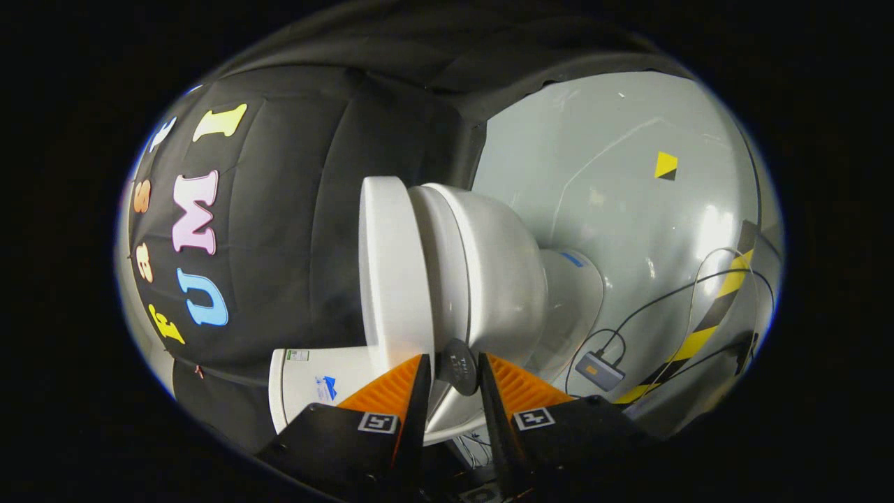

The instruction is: Open the toilet lid.

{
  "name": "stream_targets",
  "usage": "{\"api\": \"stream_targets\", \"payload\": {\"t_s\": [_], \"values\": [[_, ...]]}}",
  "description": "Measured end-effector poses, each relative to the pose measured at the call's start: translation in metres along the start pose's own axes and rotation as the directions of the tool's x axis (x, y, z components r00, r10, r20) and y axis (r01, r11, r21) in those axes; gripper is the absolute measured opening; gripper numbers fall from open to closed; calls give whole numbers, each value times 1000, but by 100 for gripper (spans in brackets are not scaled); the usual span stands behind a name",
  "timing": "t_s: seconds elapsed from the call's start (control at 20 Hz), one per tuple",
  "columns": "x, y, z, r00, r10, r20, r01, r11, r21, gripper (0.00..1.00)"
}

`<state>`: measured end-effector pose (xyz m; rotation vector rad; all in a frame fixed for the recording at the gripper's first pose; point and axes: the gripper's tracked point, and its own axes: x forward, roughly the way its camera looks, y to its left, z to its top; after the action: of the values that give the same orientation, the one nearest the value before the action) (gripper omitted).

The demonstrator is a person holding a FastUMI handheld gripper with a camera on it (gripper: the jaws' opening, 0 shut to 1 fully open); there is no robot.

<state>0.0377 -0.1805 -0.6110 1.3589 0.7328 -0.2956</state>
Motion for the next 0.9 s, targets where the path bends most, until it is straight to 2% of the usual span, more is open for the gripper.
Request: {"api": "stream_targets", "payload": {"t_s": [0.3, 0.35, 0.4, 0.65, 0.9], "values": [[5, -7, 2, 999, 48, 3, -48, 996, 71, 23], [12, 0, 10, 995, 99, -11, -97, 988, 119, 23], [6, -7, 3, 995, 98, 3, -98, 987, 129, 5], [2, 3, -1, 993, 117, 20, -118, 988, 98, 5], [-3, 23, -2, 996, 88, 0, -87, 993, -80, 5]]}}
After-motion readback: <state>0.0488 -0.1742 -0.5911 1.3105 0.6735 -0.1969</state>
